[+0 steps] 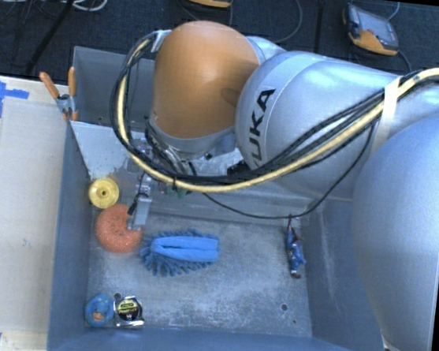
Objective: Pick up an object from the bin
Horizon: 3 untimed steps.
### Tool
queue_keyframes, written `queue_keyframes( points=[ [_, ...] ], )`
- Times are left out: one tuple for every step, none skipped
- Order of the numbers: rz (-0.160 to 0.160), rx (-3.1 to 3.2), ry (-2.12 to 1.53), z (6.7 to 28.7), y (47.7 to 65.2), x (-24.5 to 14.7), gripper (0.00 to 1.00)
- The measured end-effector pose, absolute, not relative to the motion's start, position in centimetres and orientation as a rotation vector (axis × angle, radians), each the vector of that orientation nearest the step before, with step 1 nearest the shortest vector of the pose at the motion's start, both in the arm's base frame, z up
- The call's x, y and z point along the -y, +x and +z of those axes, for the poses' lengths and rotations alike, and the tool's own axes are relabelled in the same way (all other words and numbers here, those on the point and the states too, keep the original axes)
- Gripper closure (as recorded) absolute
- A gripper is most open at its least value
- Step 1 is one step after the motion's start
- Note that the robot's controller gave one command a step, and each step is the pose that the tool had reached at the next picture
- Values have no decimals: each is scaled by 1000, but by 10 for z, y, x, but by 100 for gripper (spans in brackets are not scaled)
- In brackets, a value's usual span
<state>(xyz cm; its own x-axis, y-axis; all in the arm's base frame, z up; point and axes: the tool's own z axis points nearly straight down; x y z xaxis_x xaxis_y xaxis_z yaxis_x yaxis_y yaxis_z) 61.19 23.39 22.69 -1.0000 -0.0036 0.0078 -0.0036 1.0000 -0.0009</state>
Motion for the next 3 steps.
queue_keyframes(
  points=[
    [-1, 3142, -3, 232, 614, -232, 0],
    [-1, 3137, 201, 165, 594, -194, 0],
    [3, 3110, 416, 160, 553, -159, 0]
  ],
)
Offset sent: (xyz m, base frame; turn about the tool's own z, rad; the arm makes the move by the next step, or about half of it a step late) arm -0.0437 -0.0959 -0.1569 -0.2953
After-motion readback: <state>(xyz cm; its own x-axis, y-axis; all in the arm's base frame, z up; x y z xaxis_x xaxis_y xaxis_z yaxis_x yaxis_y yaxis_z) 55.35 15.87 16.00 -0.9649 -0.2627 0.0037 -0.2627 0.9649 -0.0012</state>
